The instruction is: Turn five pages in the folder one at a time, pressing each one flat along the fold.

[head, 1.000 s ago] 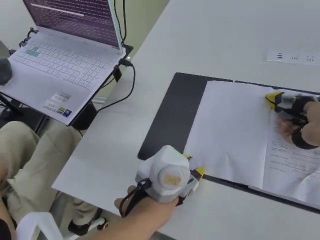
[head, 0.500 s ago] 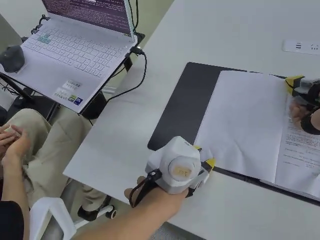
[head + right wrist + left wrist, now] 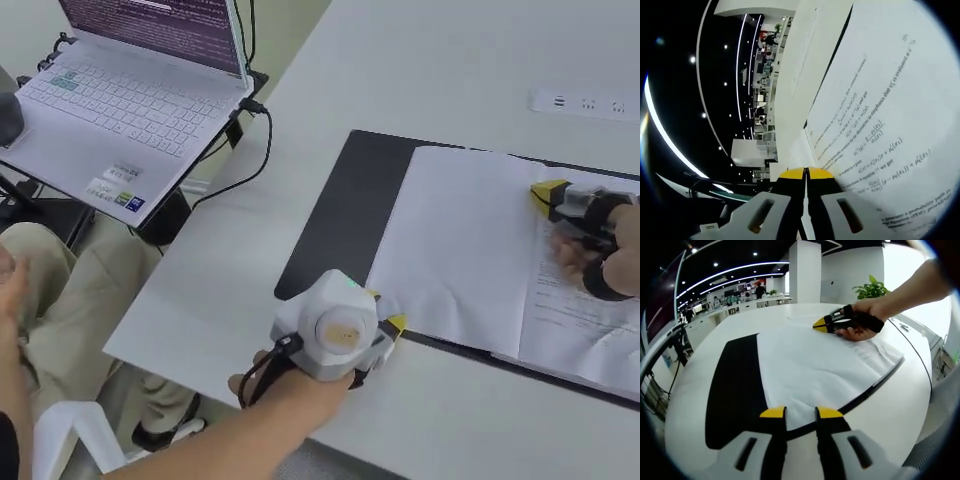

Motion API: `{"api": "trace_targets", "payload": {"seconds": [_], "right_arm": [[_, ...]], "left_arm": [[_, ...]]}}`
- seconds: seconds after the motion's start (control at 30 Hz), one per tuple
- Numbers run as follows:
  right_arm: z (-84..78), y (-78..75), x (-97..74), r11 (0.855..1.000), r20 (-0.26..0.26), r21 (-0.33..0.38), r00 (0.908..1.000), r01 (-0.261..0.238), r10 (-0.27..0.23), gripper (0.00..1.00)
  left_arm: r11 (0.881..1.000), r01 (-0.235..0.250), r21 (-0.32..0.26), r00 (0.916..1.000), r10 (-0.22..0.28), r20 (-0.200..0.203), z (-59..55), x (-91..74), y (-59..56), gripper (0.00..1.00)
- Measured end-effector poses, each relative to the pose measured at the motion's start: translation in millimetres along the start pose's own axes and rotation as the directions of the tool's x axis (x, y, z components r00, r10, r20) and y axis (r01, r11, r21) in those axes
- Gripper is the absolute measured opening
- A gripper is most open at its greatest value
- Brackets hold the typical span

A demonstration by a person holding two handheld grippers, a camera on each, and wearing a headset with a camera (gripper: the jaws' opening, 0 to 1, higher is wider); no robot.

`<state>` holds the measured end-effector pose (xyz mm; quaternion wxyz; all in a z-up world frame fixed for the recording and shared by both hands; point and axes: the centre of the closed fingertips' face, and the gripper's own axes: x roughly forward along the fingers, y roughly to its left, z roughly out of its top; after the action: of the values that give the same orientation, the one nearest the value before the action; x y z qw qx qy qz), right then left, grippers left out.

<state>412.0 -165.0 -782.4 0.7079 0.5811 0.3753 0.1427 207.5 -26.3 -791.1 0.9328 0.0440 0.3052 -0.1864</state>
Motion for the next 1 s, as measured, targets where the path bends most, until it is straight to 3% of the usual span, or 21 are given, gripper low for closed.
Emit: {"api": "trace_targets", "payload": {"seconds": [0.37,0.77,0.87,1.0], "right_arm": [[-25.1,-8.8,-25.2,1.0,-0.059,0.002,0.9982,-0.001,0.001,0.0],[-48.7,-14.6,-48.1,1.0,-0.088,0.007,0.9961,-0.005,0.005,0.0],[-60.7,-16.0,-52.9,1.0,-0.121,0.004,0.9926,-0.011,0.011,0.0],[-74.8,-19.5,-62.6,1.0,-0.128,0.012,0.9917,-0.008,0.01,0.0]], "left_arm": [[1.0,0.001,0.005,1.0,-0.001,0.009,0.3,-1.0,-0.3,0.21],[1.0,0.002,0.014,0.9999,-0.002,0.016,1.6,-3.2,-2.3,0.21],[1.0,0.003,0.016,0.9999,-0.003,0.017,1.5,-3.2,-2.3,0.21],[1.0,0.004,0.022,0.9999,-0.004,0.015,1.6,-3.3,-2.5,0.21]]}}
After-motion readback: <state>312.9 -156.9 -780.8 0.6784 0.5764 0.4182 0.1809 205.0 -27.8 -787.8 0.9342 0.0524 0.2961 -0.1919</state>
